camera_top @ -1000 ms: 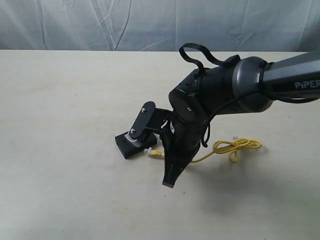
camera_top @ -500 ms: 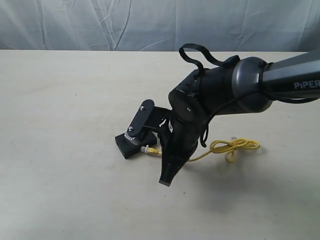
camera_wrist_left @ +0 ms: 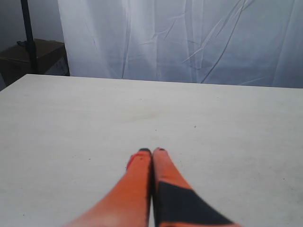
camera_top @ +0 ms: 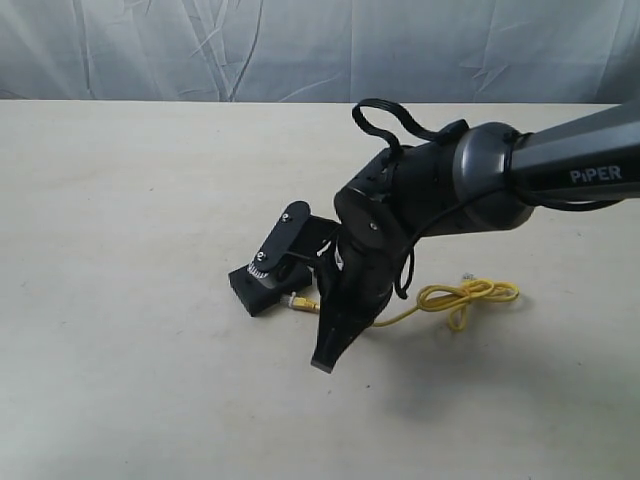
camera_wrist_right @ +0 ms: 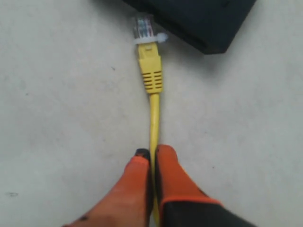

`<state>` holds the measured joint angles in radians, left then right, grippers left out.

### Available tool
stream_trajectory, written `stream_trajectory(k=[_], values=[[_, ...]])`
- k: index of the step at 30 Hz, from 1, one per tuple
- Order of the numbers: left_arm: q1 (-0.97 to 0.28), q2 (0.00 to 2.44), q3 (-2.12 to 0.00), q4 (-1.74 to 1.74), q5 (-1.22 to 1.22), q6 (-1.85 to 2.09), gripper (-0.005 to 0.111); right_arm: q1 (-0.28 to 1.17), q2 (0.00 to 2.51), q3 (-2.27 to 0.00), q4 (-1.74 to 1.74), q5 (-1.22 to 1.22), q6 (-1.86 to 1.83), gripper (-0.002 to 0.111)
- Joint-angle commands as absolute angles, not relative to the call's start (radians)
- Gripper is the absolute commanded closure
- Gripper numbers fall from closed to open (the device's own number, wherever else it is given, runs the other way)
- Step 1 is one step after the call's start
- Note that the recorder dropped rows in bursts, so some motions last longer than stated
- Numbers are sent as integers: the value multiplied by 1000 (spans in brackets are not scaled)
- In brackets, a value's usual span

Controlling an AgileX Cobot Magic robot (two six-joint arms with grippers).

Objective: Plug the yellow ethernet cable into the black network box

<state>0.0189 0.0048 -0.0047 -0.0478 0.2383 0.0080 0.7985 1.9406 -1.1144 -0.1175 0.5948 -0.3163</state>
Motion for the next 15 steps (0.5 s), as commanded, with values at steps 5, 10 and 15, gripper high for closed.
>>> stream_trajectory(k=[5, 10, 15], values=[[21, 0, 0, -47, 232, 6, 107, 798, 1938, -1113, -179, 597, -248, 109], [21, 0, 0, -47, 232, 6, 107, 798, 1938, -1113, -179, 598, -248, 109], [21, 0, 0, -47, 232, 6, 107, 798, 1929, -1113, -179, 649, -248, 109]])
